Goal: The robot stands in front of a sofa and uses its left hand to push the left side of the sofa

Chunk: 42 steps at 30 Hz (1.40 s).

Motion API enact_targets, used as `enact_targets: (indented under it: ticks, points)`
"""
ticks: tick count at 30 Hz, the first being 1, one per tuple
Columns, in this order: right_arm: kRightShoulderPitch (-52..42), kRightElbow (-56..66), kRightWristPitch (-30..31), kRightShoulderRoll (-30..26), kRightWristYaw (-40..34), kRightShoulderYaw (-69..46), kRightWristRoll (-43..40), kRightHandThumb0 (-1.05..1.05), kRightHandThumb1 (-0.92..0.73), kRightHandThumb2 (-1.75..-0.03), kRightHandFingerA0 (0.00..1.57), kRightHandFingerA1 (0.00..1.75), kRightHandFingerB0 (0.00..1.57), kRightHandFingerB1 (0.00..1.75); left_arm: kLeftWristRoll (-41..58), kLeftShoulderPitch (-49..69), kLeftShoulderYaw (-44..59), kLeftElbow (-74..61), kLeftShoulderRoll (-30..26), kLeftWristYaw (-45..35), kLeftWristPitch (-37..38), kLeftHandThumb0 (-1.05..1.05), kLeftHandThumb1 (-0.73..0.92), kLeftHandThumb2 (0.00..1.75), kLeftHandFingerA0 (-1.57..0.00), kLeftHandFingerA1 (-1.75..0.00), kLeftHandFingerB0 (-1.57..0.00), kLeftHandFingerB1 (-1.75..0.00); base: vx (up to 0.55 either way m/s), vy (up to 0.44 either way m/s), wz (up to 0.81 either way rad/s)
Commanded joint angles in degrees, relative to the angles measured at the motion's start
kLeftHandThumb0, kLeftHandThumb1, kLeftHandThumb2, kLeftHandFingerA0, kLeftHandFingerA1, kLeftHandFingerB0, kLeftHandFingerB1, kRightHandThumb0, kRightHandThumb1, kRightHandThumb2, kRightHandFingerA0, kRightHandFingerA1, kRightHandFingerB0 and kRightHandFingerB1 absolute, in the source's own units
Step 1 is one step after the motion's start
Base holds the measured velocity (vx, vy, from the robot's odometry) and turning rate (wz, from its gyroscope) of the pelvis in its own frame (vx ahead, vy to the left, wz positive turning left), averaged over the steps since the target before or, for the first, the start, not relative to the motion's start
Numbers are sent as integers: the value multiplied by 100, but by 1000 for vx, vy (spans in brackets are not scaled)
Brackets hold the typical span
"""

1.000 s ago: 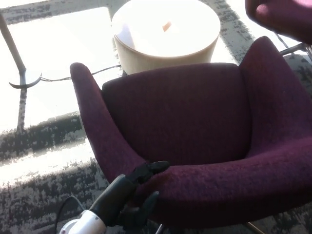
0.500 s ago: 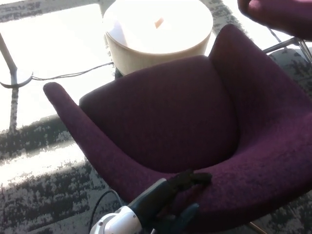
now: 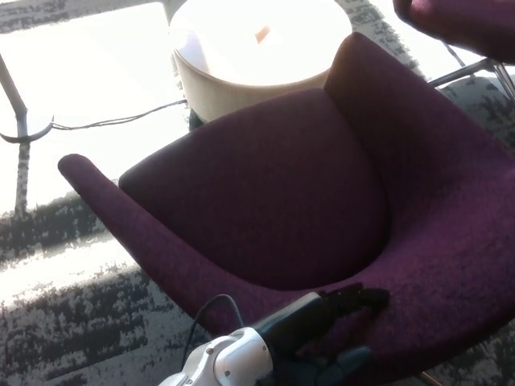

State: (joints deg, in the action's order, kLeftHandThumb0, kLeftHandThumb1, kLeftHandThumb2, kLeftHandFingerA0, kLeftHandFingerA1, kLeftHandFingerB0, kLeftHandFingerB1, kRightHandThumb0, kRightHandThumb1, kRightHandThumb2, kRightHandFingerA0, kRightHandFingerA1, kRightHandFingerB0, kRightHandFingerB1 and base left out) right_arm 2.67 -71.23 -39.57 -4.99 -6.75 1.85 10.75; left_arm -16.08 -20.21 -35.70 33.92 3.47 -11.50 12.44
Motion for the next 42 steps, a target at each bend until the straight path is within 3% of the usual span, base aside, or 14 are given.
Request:
enact_targets:
  ticks: [1, 3, 4, 5, 9, 10, 12, 15, 16, 17, 31, 42]
  points:
    - [52, 38, 118, -117, -321, 104, 181, -54, -88, -67, 55, 39, 48, 37, -212, -87, -199, -4, 399, -126, -67, -89, 73, 114, -18, -55, 0, -39, 0, 0, 0]
    - [66, 38, 51, -208, -696, 351, 513, -50, -88, -67, 62, 46, 57, 41, -287, -155, -263, 25, 517, -165, -185, -90, 73, 110, -13, -52, -4, -39, 0, 0, 0]
    - [95, 138, 312, -353, -1535, 853, 1195, -51, -86, -67, 62, 42, 62, 40, -323, -196, -309, 107, 568, -199, -202, -91, 74, 117, -19, -56, 0, -33, 0, 0, 0]
    - [98, 142, 343, -371, -1661, 946, 1258, -51, -86, -67, 62, 42, 62, 40, -332, -208, -327, 107, 584, -236, -254, -90, 73, 117, -16, -54, 0, -33, 0, 0, 0]
    - [94, 129, 353, -393, -1783, 1091, 1216, -51, -86, -67, 62, 42, 62, 40, -355, -220, -348, 195, 634, -205, -228, -91, 74, 118, -11, -53, 0, -30, 0, 0, 0]
    - [101, 126, 357, -394, -1809, 1122, 1211, -51, -86, -67, 62, 42, 62, 40, -357, -255, -358, 277, 687, -205, -232, -93, 75, 121, -1, -49, -8, -22, 0, 0, 0]
    - [121, 122, 365, -399, -1855, 1166, 1206, -51, -86, -67, 62, 42, 62, 40, -340, -336, -361, 445, 790, -215, -215, -95, 76, 122, 0, -48, -9, -22, 0, 0, 0]
    - [128, 111, 369, -407, -1930, 1226, 1207, -51, -86, -67, 62, 42, 62, 40, -370, -418, -387, 617, 852, -191, -107, -90, 74, 122, 0, -48, 0, -24, 0, 0, 0]
    - [142, 105, 372, -407, -1949, 1235, 1210, -51, -86, -67, 62, 42, 62, 40, -391, -469, -400, 693, 872, -173, -64, -102, 92, 82, 0, -50, 0, -26, 0, 0, 0]
    - [148, 102, 371, -413, -1965, 1243, 1213, -51, -86, -67, 62, 42, 62, 40, -440, -520, -438, 773, 894, -131, 4, -94, 79, 129, -2, -46, 0, -24, 0, 0, 0]
    - [181, 63, 378, -416, -2057, 1275, 1241, -51, -86, -67, 62, 42, 62, 40, -544, -631, -551, 950, 936, -83, 189, -101, 92, 137, -2, -42, 0, -21, 0, 0, 0]
    - [153, 44, 370, -415, -2071, 1266, 1245, -51, -86, -67, 62, 42, 62, 40, -478, -511, -526, 892, 916, -133, 200, -100, 91, 133, -2, -40, 0, -19, 0, 0, 0]
